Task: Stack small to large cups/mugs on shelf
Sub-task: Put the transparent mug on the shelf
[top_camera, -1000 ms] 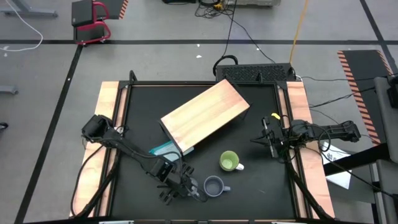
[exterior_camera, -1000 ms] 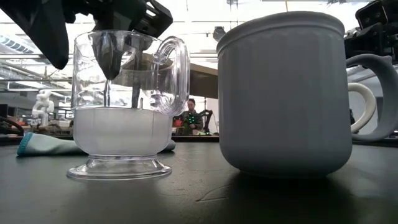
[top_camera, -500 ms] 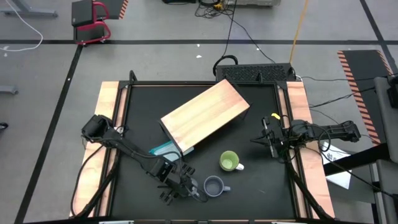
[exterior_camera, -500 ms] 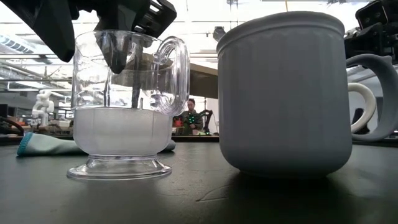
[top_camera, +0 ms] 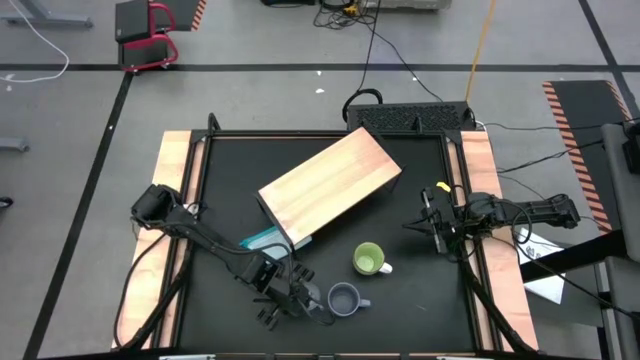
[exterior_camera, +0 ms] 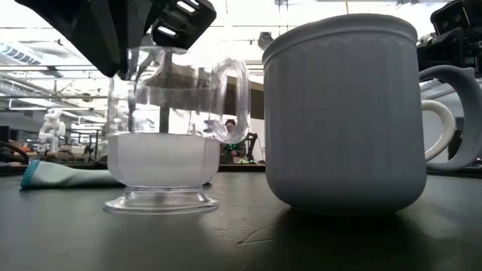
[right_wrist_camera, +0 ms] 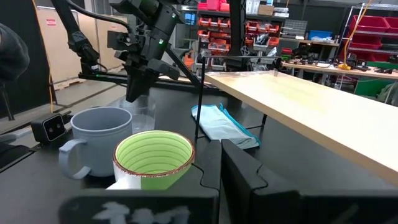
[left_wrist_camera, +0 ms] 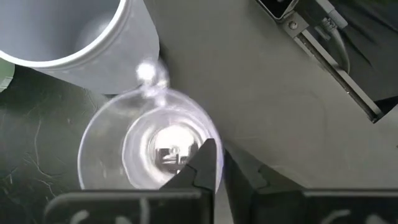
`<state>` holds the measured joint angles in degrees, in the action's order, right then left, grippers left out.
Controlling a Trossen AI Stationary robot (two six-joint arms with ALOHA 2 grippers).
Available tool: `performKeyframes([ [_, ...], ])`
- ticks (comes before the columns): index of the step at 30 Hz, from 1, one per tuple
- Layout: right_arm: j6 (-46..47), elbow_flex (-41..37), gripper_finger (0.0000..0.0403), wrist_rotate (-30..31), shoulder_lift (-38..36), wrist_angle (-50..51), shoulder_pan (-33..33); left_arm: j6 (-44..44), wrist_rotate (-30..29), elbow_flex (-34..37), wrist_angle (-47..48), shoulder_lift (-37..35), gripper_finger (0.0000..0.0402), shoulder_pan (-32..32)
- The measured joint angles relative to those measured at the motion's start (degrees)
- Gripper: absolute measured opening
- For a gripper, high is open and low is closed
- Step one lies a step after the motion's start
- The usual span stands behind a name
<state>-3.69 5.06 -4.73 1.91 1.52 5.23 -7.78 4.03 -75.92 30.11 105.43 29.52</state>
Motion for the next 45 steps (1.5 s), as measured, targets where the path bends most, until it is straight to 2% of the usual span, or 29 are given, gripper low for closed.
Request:
performKeyframes([
  [3,0.0,0.0,0.0,0.0,0.0,0.0,0.0,-0.8,0.0,0.0,0.0,0.0,0.0006,0.0],
  [15,0.0,0.0,0.0,0.0,0.0,0.0,0.0,-2.4,1.5,0.0,0.2,-0.7,0.0003,0.0],
  [28,0.0,0.0,0.0,0.0,0.0,0.0,0.0,-3.1,0.5,0.0,0.0,-13.0,0.0001,-0.2],
  [41,0.0,0.0,0.0,0.0,0.0,0.0,0.0,-5.1,0.3,0.0,0.2,-17.2,0.0001,-2.5],
  [45,0.0,0.0,0.0,0.0,0.0,0.0,0.0,-6.5,-3.3,0.0,0.4,-19.6,0.0001,-2.5],
])
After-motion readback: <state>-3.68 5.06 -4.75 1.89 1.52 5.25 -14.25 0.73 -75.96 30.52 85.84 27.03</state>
